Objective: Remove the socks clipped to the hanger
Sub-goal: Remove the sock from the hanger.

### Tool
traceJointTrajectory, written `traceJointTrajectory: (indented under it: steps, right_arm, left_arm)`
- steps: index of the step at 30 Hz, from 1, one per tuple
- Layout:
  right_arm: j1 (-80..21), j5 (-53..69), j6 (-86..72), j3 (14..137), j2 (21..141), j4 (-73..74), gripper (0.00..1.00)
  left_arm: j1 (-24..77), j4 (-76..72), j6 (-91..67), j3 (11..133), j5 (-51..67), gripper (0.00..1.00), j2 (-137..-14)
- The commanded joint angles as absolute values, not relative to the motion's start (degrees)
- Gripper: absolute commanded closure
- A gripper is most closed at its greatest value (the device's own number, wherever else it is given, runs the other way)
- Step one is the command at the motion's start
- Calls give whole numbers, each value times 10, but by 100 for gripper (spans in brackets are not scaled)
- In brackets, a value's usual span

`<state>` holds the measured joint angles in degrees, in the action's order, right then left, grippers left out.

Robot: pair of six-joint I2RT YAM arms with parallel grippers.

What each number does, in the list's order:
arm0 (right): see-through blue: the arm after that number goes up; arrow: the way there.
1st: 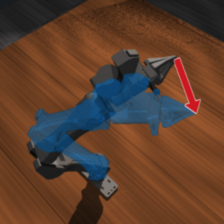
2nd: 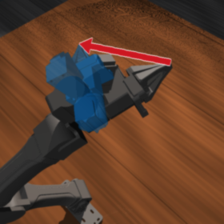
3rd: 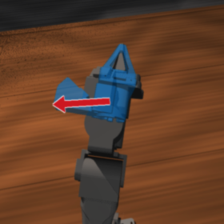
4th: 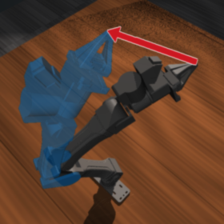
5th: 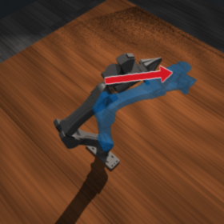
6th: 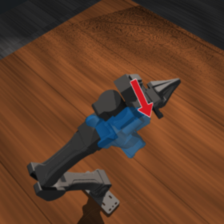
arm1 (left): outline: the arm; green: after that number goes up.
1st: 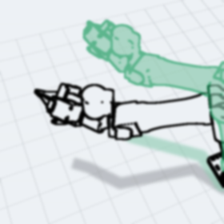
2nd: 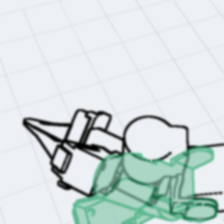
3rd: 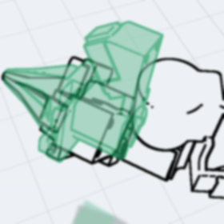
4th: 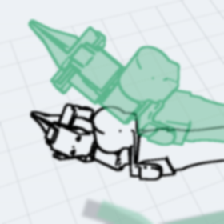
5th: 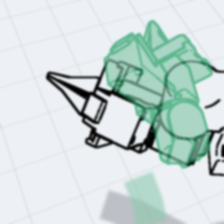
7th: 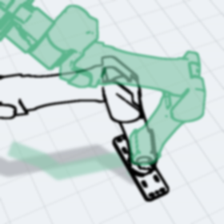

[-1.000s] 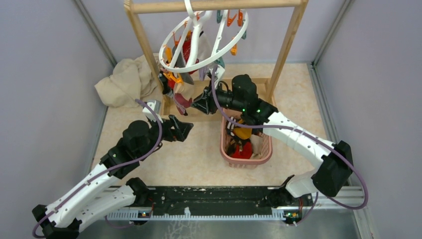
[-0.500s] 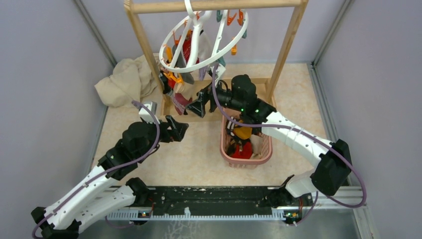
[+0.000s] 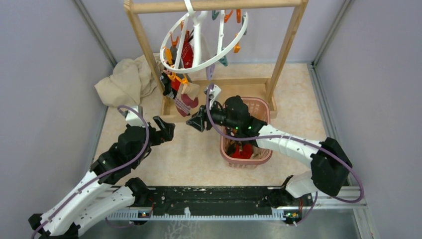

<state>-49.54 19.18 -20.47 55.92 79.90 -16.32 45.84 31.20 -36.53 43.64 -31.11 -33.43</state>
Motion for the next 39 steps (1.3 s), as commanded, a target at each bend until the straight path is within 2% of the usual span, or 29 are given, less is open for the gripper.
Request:
traceJointTrajectory:
  steps: [1, 2, 4, 15, 26, 33, 35, 38, 39]
  right_arm:
    - [-509, 151, -217, 540, 765, -268, 41]
    - [-510, 143, -218, 532, 764, -282, 36]
    - [-513, 120, -218, 514, 762, -310, 33]
    - [-515, 33, -194, 503, 772, -344, 37]
    - [-515, 9, -185, 522, 797, -337, 40]
    - [-514, 15, -181, 537, 821, -348, 49]
    - [-514, 17, -180, 542, 824, -349, 55]
    - [-514, 22, -179, 546, 821, -348, 73]
    - [-514, 23, -177, 547, 820, -347, 84]
  left_arm:
    - [456, 334, -377, 453, -331, 1, -327]
    - [456, 334, -378, 452, -330, 1, -326]
    - [456, 333, -379, 450, -328, 1, -325]
    - [456, 334, -377, 451, -323, 1, -317]
    - [456, 325, -373, 448, -313, 1, -318]
    - [456, 318, -371, 446, -306, 2, -321]
    - [456, 319, -370, 446, -305, 2, -321]
    - [456, 320, -368, 447, -306, 2, -320]
    - [456, 319, -368, 447, -305, 2, -319]
